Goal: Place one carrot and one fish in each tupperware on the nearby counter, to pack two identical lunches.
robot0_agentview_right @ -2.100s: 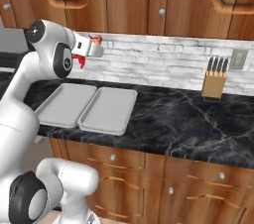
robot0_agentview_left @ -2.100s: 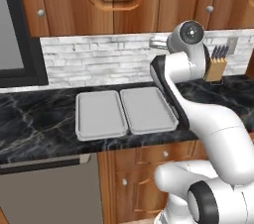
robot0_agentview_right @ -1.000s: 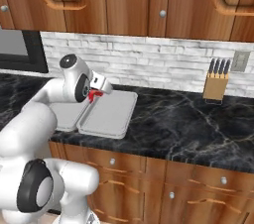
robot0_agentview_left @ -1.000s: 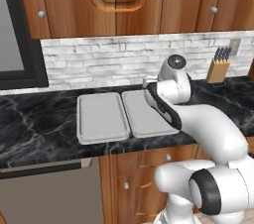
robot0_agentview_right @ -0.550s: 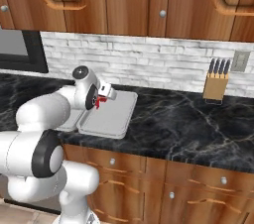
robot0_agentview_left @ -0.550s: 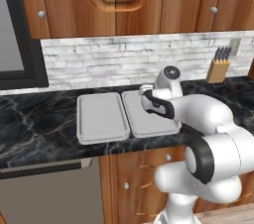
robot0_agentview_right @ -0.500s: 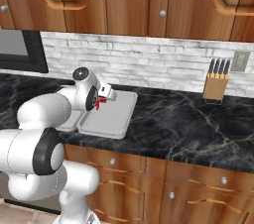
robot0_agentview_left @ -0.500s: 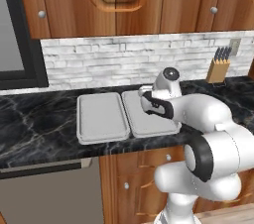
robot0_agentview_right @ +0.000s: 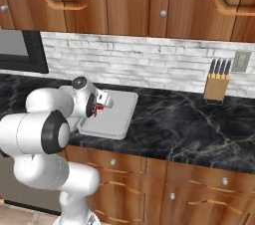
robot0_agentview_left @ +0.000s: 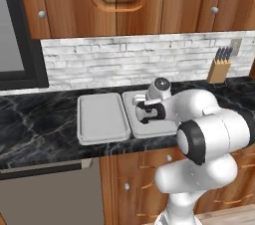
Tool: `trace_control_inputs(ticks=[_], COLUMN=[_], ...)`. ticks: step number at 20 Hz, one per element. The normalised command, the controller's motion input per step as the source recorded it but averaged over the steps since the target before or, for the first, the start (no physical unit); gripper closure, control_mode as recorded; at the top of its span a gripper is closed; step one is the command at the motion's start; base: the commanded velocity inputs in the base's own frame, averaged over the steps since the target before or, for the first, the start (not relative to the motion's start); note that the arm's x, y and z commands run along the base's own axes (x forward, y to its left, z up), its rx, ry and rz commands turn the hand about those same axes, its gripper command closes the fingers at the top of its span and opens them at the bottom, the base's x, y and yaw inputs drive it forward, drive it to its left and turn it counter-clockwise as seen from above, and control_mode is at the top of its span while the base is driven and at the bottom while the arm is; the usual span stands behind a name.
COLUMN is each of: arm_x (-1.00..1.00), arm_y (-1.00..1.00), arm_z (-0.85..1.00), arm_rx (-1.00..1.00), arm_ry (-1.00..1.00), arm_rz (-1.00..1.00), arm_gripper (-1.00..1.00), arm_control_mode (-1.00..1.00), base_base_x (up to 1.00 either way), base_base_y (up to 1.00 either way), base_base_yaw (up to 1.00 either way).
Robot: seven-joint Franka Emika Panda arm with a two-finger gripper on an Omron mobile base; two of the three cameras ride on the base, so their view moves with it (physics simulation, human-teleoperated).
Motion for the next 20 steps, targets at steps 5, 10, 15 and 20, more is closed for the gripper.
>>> trace_control_inputs(ticks=[5,10,15,20], arm_x=[0.35,0.48,0.51,0.19], arm_y=[0.15,0.02,0.00,0.00], arm_z=[-0.29,-0.24,-0.32,0.00], arm_rx=[0.00,0.00,0.00,0.00], arm_ry=[0.05,0.01,0.00,0.00], arm_rz=[0.00,0.01,0.02,0.00], arm_gripper=[1.00,-1.00,-1.00,-1.00], arm_control_mode=[-1.00,-1.00,-1.00,-1.00], base_base_x=[0.00,0.00,0.00,0.00], base_base_y=[0.00,0.00,0.00,0.00], base_base_yaw=[0.00,0.00,0.00,0.00])
